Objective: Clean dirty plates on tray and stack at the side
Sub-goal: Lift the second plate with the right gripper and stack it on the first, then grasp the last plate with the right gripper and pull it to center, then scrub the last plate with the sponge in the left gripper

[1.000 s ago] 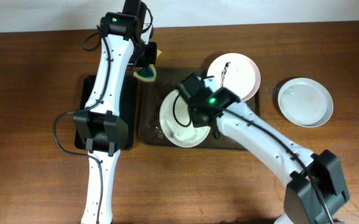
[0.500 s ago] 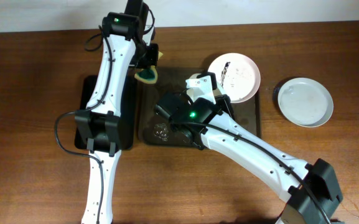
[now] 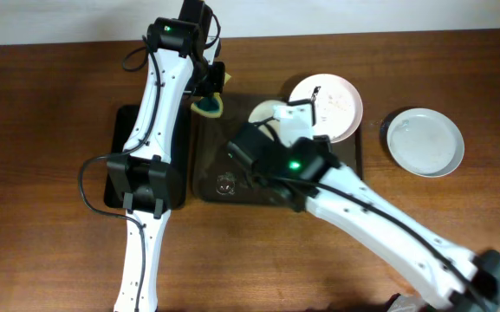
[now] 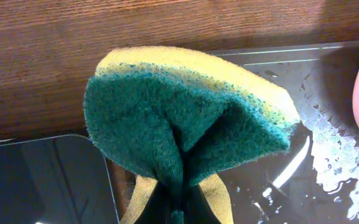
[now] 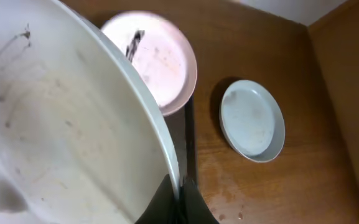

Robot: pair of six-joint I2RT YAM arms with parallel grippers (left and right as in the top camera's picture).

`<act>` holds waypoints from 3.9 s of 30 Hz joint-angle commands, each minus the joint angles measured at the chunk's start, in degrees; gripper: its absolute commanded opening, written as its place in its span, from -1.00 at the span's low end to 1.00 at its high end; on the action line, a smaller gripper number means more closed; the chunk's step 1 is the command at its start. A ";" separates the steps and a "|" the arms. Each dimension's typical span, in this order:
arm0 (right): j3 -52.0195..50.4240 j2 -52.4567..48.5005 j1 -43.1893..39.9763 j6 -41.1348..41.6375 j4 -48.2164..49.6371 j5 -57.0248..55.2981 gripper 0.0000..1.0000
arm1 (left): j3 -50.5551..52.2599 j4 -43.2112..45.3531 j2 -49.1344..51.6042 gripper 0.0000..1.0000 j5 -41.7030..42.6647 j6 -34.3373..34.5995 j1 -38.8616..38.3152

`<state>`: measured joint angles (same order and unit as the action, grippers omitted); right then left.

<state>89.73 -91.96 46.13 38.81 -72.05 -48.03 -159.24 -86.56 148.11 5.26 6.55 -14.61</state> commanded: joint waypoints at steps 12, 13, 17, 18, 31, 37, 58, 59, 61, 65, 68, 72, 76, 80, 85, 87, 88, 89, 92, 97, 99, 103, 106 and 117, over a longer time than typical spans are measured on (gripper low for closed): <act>9.16 -0.02 -1.90 2.64 -14.32 -13.55 -0.92 | -1.14 0.09 0.39 -1.00 -0.61 0.72 0.02; 9.20 0.00 -1.92 2.64 -13.16 -11.74 -0.92 | -1.14 0.11 0.39 -1.00 -0.61 0.72 0.02; 5.68 -1.05 -7.15 -1.18 -5.09 15.08 -0.92 | -1.14 0.11 0.39 -1.00 -0.61 0.72 0.02; 5.42 -1.03 -8.61 -3.23 -3.54 20.17 -0.92 | -1.14 0.09 0.39 -1.00 -0.61 0.72 0.02; 5.29 -7.58 -75.01 -19.08 6.60 53.42 -0.92 | -1.14 -0.33 0.42 -1.00 -0.61 0.70 -0.28; 5.29 -23.04 -79.78 -19.10 11.30 53.42 -0.92 | -1.14 -0.11 0.42 -1.00 -0.61 0.72 -0.31; -1.81 -26.84 -46.12 -12.83 25.27 50.31 -0.45 | -1.14 0.00 0.42 -1.00 -0.63 0.70 -0.28; -2.45 -27.39 -45.79 -12.85 26.08 50.31 -0.46 | -1.14 0.02 0.42 -1.00 -0.63 0.70 -0.31; -3.39 -27.80 -45.40 -13.05 27.36 50.29 -0.46 | -1.14 0.26 0.42 -1.00 -0.63 0.70 -0.31; -5.11 -30.21 -45.20 -14.95 28.24 50.42 -0.67 | -1.14 0.33 0.42 -1.00 -0.61 0.70 -0.28; -3.41 -29.14 -43.34 -16.50 21.53 53.48 -0.92 | -1.14 0.33 0.42 -1.00 -0.61 0.70 -0.31; -2.91 -26.67 -36.96 -16.48 14.69 56.04 -0.92 | -1.14 0.33 0.42 -1.00 -0.63 0.70 -0.24; -2.69 -26.67 -31.93 -16.50 10.29 56.59 -0.45 | -1.14 0.35 0.42 -1.00 -0.63 0.70 -0.28; -1.90 -26.69 -34.14 -26.18 15.08 56.63 0.01 | -1.14 0.37 0.42 -1.00 -0.61 0.70 -0.31; -1.97 -27.47 -34.16 -34.10 19.85 58.05 -0.13 | -1.14 0.33 0.42 -1.00 -0.61 0.70 -0.31; -2.49 -28.50 -34.16 -33.88 19.50 59.49 -0.38 | -1.14 0.33 0.42 -1.00 -0.61 0.70 -0.31; -2.91 -28.63 -34.16 -33.59 19.50 59.65 -0.46 | -1.14 0.31 0.42 -1.00 -0.61 0.70 -0.31; -3.63 -28.65 -34.16 -31.47 19.47 59.67 -0.54 | -1.14 0.31 0.42 -1.00 -0.61 0.70 -0.31; -5.27 -28.65 -34.18 -26.64 20.83 59.63 -0.84 | -1.14 0.13 0.42 -1.00 -0.59 0.72 -0.52; -5.57 -29.57 -36.15 -17.42 23.58 64.50 -0.92 | -1.14 -2.75 3.21 -1.00 -0.33 -0.26 -3.45; -5.57 -31.47 -36.85 -16.83 26.08 69.55 -0.92 | -1.11 -3.80 4.94 -1.00 1.33 -3.87 -4.79; -5.57 -35.12 -39.52 -16.83 28.24 75.76 -0.92 | -1.09 -3.65 5.44 -1.00 9.38 -13.33 -7.06; -5.57 -35.12 -40.79 -17.33 29.16 75.67 -0.92 | -1.09 -0.87 7.61 -1.00 8.68 -11.52 -7.15; -5.57 -35.12 -40.11 -17.31 29.64 75.23 -0.92 | -1.09 -9.97 18.10 -1.00 6.58 -21.27 -16.28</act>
<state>84.97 -124.25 5.82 20.56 -42.78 30.13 -161.82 -91.88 161.40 7.88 -4.82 -26.00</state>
